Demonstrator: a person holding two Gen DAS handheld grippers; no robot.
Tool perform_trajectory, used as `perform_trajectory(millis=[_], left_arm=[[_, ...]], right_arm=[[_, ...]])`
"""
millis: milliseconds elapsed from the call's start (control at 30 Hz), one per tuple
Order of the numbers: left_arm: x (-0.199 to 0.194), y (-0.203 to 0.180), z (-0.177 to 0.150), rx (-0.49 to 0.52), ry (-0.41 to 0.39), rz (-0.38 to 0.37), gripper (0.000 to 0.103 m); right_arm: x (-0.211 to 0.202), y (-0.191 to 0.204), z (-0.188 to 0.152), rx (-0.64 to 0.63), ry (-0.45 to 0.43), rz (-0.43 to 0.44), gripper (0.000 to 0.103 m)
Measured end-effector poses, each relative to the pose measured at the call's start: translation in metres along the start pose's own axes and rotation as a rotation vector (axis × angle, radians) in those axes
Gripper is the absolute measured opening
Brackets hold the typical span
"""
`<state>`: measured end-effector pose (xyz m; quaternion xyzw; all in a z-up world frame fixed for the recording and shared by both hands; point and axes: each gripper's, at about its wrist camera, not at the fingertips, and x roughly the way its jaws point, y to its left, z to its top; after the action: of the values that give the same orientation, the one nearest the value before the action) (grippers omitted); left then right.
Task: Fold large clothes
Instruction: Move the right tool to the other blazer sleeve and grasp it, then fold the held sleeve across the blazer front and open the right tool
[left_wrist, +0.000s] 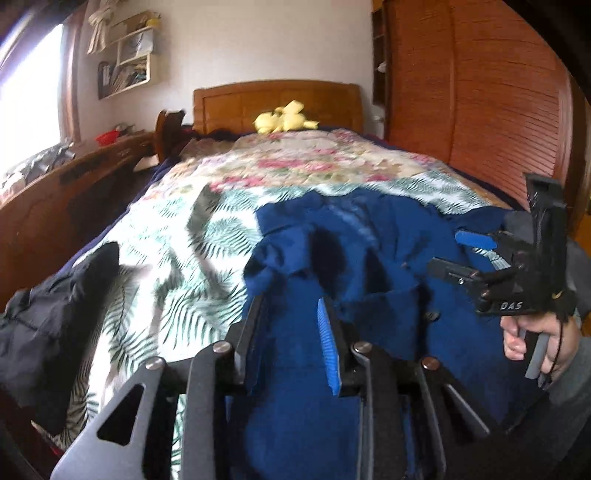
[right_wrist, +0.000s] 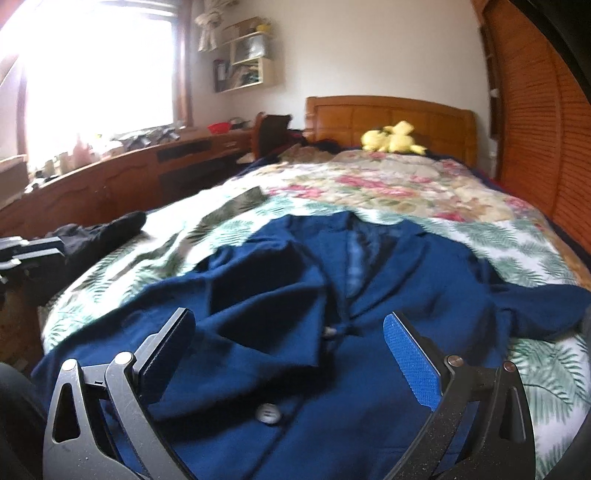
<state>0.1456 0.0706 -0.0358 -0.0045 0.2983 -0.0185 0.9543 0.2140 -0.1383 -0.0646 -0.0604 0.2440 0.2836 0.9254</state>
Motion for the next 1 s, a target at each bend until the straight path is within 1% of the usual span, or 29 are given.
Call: perform_trajectory(millis=[133,200,233,300,367,400,500,567,600,633,667,700,733,767,867,1000], left_arm=[[0.004,0.017,-0.014,-0.027,0.035,0.015,0.026],[0.003,0.022,-0.017,-0.033,0.037,0.027,0.027],[0.003,0.023,-0.018,-0.035,0.036,0.032,0.026],[0.002,0.028,-0.020,-0.039,0.034,0.040,0.026],[0.001,0.031,-0.021,-0.045,0.033,0.042,0.026],[0.001,0.031,-0.021,-0.047,0.034,0.040,0.026],[0.002,0.031,-0.023,-0.042,0.035,0.040,0.026],[0.003,0.030,-0.023,-0.039,0.039,0.038,0.026],[0.003,0.029,-0.022,-0.039,0.039,0.038,0.026],[0.003,0.029,-0.022,-0.037,0.039,0.036,0.026],[0.004,0.028,-0.022,-0.036,0.038,0.035,0.026],[0.004,0.027,-0.022,-0.034,0.038,0.035,0.026],[0.005,0.026,-0.022,-0.033,0.039,0.034,0.026],[0.007,0.024,-0.021,-0.029,0.042,0.033,0.026],[0.011,0.021,-0.023,-0.014,0.050,0.044,0.026],[0.015,0.014,-0.022,-0.005,0.052,0.033,0.026]], right_arm=[[0.022,0.031,0.002,-0.039,0.056,0.089,0.098],[0.035,0.050,0.000,-0.071,0.092,0.126,0.095],[0.042,0.060,-0.001,-0.086,0.112,0.146,0.091],[0.054,0.074,-0.005,-0.102,0.144,0.171,0.088],[0.063,0.082,-0.009,-0.106,0.175,0.186,0.083],[0.068,0.086,-0.011,-0.111,0.189,0.189,0.082],[0.079,0.093,-0.018,-0.136,0.230,0.160,0.074],[0.086,0.094,-0.023,-0.147,0.255,0.144,0.061],[0.089,0.094,-0.026,-0.152,0.271,0.143,0.057],[0.089,0.094,-0.028,-0.155,0.275,0.145,0.045],[0.088,0.093,-0.029,-0.158,0.273,0.141,0.037],[0.086,0.092,-0.030,-0.162,0.269,0.134,0.033],[0.083,0.091,-0.030,-0.171,0.261,0.128,0.022],[0.081,0.092,-0.030,-0.180,0.253,0.120,0.014],[0.071,0.089,-0.032,-0.186,0.229,0.121,0.006],[0.049,0.084,-0.026,-0.171,0.180,0.126,0.006]])
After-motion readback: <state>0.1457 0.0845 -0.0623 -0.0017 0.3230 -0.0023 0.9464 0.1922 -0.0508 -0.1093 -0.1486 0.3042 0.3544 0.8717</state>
